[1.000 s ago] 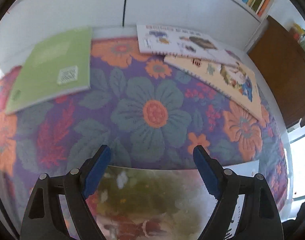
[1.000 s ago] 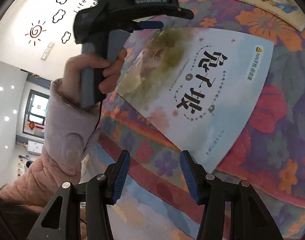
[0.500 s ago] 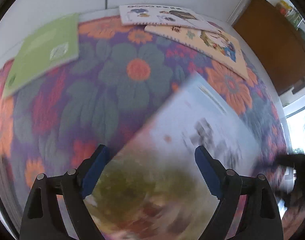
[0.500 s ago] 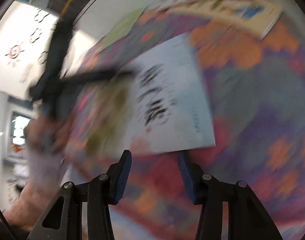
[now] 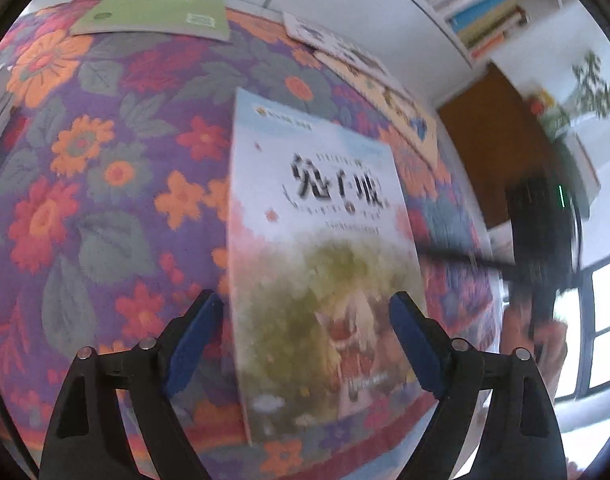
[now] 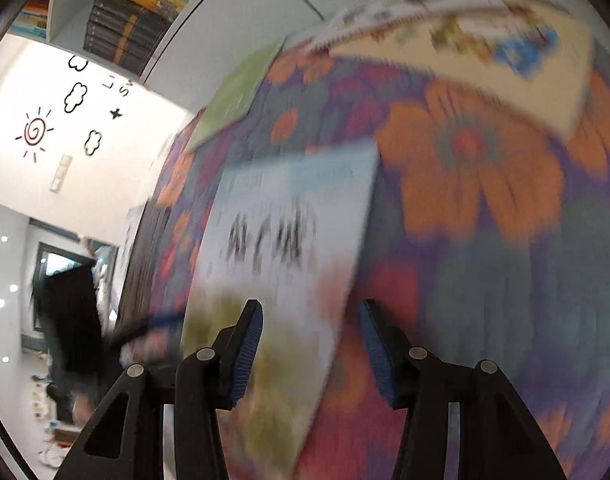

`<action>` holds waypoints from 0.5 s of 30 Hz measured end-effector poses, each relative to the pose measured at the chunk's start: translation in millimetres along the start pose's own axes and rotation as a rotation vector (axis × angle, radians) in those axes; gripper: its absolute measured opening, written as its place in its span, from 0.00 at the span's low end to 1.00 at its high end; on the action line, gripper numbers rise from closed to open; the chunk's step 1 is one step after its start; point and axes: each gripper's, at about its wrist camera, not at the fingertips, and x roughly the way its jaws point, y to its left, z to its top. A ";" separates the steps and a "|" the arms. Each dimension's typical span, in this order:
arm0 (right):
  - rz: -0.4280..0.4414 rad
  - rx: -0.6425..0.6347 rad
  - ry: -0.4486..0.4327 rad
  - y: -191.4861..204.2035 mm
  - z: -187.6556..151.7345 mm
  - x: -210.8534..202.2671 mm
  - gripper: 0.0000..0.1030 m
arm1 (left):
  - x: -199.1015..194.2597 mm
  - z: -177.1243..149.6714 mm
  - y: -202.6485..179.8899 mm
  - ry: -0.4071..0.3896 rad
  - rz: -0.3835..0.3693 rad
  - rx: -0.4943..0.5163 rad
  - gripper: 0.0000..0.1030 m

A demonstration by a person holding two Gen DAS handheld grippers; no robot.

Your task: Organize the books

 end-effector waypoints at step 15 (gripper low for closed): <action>0.018 -0.025 -0.296 9.7 -33.8 13.4 0.34 | 14.5 5.6 -4.0 -0.241 0.163 0.085 0.40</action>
